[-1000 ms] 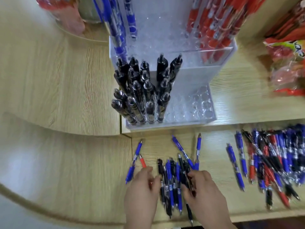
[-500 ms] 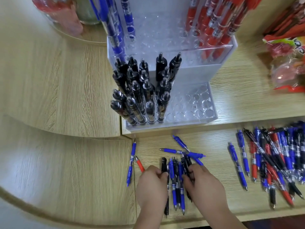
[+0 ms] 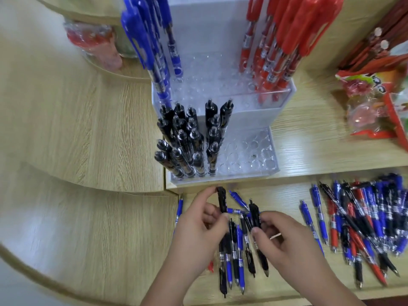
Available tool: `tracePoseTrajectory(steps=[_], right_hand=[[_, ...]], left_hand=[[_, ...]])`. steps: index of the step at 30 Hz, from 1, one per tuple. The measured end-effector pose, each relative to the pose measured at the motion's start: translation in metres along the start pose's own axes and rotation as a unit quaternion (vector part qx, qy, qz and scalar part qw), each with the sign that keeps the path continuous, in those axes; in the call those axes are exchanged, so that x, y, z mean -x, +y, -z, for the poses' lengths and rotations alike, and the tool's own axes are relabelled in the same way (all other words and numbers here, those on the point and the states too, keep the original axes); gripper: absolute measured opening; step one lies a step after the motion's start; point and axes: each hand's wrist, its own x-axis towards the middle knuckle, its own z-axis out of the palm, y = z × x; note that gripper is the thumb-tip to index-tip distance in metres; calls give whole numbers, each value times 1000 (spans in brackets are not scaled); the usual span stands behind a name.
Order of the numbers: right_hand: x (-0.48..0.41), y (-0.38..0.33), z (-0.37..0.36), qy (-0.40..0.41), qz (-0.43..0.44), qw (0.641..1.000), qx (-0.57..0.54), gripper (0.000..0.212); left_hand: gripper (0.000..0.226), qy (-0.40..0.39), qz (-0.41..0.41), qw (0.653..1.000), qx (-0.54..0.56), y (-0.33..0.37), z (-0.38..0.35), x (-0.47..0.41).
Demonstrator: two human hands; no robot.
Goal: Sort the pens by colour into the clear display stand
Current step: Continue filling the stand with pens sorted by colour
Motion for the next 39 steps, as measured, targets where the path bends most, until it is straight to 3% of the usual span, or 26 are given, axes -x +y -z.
tracePoseTrajectory(steps=[7,11,14,24,32,39], right_hand=[[8,-38,61,60,38,995,-75,19],[3,-56,86,99,53,987,-116,22],[-3,-72,102,124,77,979,-143,32],[-51,-131,144,207,206,938,-185,34],[-73,-147,138,224,241,920,-214,26],[-77,-164,132,253,249,913,-202,22]], left_hand=[[68,-44,-94,995,6,71,5,23],[65,-43,-153,987,-14,106,9,30],[66,-11,-211,977,-34,133,16,28],[66,142,-370,918,-22,204,36,-6],[68,243,-385,889,-43,196,44,-22],[34,354,-401,845,3,202,47,-24]])
